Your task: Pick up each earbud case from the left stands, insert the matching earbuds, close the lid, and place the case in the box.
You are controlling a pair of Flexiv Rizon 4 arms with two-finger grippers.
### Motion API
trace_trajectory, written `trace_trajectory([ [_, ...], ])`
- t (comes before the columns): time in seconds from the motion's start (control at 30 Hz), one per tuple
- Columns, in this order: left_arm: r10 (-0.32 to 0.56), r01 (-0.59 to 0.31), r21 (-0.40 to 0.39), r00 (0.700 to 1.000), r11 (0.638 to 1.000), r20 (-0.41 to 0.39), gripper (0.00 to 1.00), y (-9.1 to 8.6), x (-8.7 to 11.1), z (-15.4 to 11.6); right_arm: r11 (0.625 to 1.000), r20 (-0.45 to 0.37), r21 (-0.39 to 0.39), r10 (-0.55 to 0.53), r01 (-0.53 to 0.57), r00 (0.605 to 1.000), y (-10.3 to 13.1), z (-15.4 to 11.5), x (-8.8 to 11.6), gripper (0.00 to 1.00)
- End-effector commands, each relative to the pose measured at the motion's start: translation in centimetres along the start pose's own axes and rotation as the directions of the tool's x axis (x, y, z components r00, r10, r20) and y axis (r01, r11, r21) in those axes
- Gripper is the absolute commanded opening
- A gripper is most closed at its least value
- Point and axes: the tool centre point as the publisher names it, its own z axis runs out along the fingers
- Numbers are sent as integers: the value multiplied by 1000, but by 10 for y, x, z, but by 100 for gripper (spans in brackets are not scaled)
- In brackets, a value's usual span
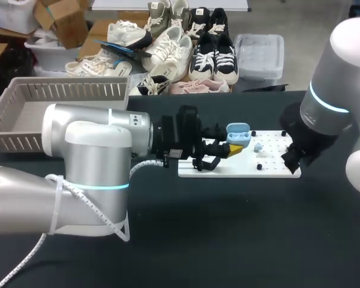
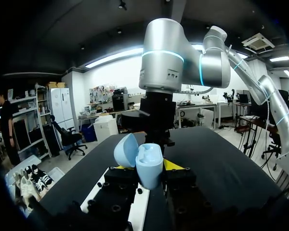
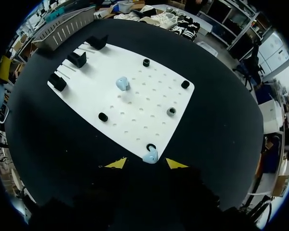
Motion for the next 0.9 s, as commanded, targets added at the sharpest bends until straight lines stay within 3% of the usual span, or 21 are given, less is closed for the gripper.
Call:
trace_trajectory([
  [0.03,2,-2,-29,1000,1000,3,0,-4,1,1,1000,-1,11,6,-6,1000,1,0,1,44],
  [0.9,2,-2,-29,1000,1000,3,0,-4,1,1,999,-11,6,36,-36,999,3,3,-2,41],
])
